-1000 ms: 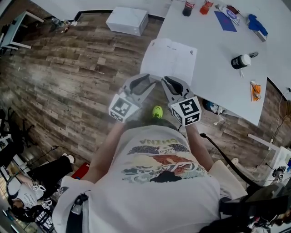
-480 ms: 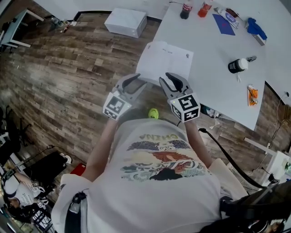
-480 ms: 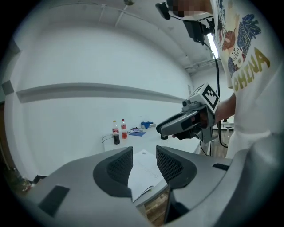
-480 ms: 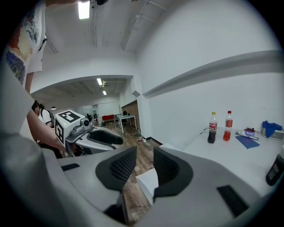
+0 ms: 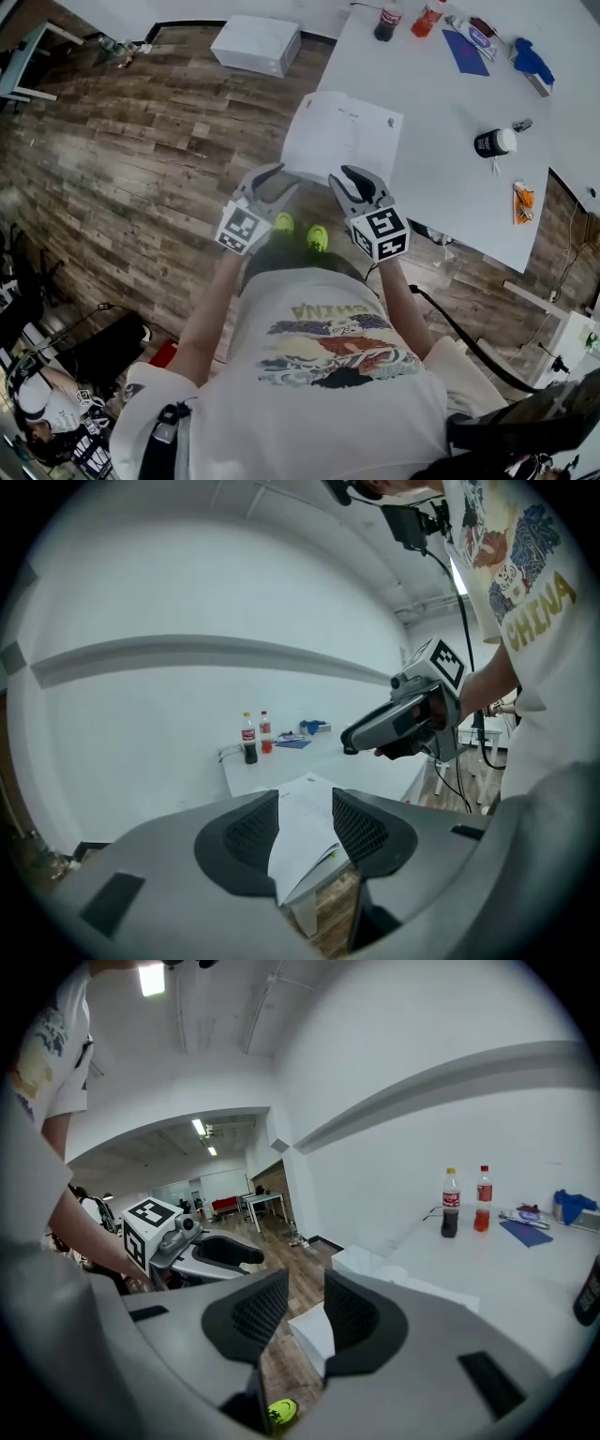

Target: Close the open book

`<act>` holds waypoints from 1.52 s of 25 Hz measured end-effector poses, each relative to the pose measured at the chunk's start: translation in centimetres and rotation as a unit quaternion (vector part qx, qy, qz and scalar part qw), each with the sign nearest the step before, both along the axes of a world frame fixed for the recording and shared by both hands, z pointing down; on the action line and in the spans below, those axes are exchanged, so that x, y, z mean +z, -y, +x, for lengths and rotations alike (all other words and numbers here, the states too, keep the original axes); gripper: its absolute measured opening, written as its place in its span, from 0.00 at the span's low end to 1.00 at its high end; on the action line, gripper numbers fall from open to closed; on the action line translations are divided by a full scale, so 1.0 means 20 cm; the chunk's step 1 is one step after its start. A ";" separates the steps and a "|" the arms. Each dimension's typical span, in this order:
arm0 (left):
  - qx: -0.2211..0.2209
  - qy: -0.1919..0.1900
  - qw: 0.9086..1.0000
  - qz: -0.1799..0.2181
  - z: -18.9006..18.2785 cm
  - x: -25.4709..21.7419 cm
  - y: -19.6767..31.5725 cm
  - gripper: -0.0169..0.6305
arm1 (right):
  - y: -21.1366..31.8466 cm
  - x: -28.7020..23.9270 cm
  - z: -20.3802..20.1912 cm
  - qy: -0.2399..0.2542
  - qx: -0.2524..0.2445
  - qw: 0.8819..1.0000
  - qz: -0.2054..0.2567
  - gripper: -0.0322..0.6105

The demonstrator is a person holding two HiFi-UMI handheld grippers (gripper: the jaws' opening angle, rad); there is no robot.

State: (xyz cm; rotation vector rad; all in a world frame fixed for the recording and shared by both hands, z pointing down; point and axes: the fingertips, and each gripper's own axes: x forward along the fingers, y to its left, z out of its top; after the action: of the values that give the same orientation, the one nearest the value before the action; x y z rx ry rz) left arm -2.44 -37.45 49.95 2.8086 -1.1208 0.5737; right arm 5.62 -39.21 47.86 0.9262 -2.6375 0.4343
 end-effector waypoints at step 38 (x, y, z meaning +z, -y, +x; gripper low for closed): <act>0.045 0.026 0.999 -0.002 -0.35 0.93 0.25 0.27 | 0.21 0.78 -0.45 -0.130 -0.037 0.991 0.001 0.21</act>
State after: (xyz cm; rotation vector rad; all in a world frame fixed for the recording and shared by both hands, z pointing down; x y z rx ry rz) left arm -9.46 -42.41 68.62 2.8678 -1.0043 0.6608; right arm -3.48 -43.43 63.56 0.8224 -2.4260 0.2716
